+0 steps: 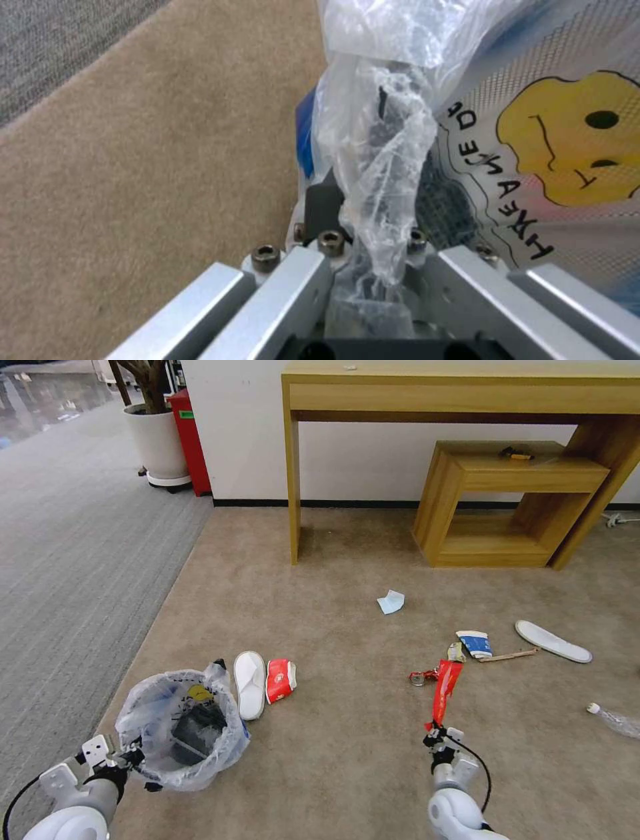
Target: Pick up the trash bin and place the garbage on the floor into it.
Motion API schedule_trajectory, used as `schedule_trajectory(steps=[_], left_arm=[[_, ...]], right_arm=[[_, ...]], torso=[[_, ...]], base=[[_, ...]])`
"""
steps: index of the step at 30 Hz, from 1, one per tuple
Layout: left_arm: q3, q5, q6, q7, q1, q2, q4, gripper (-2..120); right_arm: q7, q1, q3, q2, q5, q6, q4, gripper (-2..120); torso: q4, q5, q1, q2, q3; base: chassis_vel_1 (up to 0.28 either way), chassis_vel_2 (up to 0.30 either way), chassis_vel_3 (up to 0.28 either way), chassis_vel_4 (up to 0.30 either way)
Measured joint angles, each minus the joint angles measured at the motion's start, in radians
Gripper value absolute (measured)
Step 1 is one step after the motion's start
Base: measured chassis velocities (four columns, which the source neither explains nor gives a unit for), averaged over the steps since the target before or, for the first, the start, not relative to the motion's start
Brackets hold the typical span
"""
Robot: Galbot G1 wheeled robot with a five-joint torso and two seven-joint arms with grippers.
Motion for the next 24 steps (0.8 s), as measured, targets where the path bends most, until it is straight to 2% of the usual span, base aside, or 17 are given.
schedule_trajectory(steps=[7, 10, 17, 24], left_arm=[[0.001, -0.012, 0.014, -0.005, 0.030, 0.010, -0.024, 0], [0.001, -0.013, 0.019, -0.004, 0.047, 0.030, -0.037, 0], [0.002, -0.014, 0.023, -0.004, 0.055, 0.047, -0.044, 0], [0.007, -0.014, 0.023, -0.001, 0.044, 0.059, -0.051, 0]], right_arm=[[0.006, -0.038, -0.018, -0.084, -0.005, -0.001, 0.108, 0], [0.006, -0.066, -0.045, -0.169, -0.018, -0.001, 0.245, 0], [-0.004, -0.071, -0.088, -0.238, -0.014, 0.007, 0.411, 0], [-0.044, -0.017, -0.144, -0.286, 0.003, 0.026, 0.517, 0]], torso=[[0.0001, 0.0001, 0.000, 0.000, 0.000], [0.0001, -0.0001, 0.000, 0.000, 0.000], [0.0001, -0.0002, 0.000, 0.000, 0.000], [0.0001, -0.0004, 0.000, 0.000, 0.000]], base=[[0.000, 0.000, 0.000, 0.000], [0.000, 0.000, 0.000, 0.000], [0.000, 0.000, 0.000, 0.000], [0.000, 0.000, 0.000, 0.000]])
